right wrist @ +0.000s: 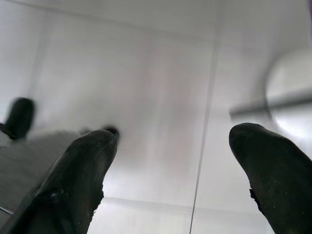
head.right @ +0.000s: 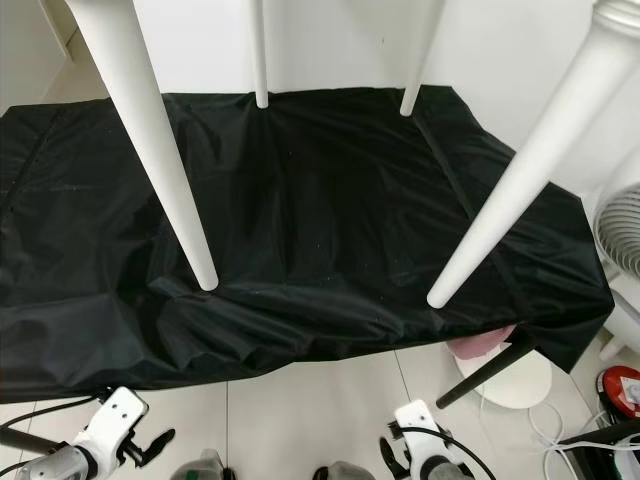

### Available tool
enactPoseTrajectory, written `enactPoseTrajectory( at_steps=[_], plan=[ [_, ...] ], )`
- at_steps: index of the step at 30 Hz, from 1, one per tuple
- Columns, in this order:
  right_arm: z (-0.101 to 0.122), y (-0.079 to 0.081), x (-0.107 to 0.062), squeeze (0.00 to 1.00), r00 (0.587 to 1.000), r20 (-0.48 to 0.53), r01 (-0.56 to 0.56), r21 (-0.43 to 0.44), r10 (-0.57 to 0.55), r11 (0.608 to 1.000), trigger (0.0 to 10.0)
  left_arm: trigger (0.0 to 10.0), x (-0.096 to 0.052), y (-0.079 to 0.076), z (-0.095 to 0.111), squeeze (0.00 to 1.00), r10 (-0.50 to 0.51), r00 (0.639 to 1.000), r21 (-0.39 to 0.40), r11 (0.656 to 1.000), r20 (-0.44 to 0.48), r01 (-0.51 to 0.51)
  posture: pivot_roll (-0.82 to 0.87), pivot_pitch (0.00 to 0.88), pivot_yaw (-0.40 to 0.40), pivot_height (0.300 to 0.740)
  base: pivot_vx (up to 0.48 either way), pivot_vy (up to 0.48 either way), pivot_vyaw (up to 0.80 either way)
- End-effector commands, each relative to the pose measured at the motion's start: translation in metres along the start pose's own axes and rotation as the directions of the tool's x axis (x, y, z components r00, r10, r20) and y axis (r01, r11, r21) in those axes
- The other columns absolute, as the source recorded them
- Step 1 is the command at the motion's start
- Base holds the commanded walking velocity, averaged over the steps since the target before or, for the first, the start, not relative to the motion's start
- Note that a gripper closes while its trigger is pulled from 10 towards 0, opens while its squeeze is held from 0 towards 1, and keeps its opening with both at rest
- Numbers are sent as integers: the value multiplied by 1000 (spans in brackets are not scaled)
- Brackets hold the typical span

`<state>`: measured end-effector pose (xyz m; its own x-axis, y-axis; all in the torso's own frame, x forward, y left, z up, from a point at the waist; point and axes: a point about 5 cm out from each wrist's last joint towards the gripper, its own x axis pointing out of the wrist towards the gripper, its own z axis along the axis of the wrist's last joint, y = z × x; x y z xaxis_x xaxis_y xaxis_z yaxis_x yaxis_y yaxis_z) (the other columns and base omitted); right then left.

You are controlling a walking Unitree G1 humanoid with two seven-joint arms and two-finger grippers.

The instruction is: Building children table

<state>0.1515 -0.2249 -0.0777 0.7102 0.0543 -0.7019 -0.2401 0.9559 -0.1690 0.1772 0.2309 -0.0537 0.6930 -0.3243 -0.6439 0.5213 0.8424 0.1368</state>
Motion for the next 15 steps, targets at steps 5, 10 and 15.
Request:
enactPoseTrajectory(
  at_steps=[5, 10, 15],
  plan=[
    [-21, 21, -1, 0, 985, -166, 83, 227, -46, 970, 10000, 10000, 8, -8, -16, 0, 181, 968, -175, 962, -175, -211, 120, 56, -36, 740, 0, 0, 0],
    [-18, 31, 4, 0, 979, -199, 96, 244, -47, 965, 10000, 10000, 9, -10, -22, 0, 237, 939, -216, 931, -250, -293, 93, 28, -45, 740, 0, 0, 0],
    [-19, 34, 5, 0, 969, -242, 100, 213, -46, 972, 10000, 10000, 14, -17, -20, 0, 244, 931, -186, 936, -273, -300, 98, 14, -53, 740, 0, 0, 0]
  ],
)
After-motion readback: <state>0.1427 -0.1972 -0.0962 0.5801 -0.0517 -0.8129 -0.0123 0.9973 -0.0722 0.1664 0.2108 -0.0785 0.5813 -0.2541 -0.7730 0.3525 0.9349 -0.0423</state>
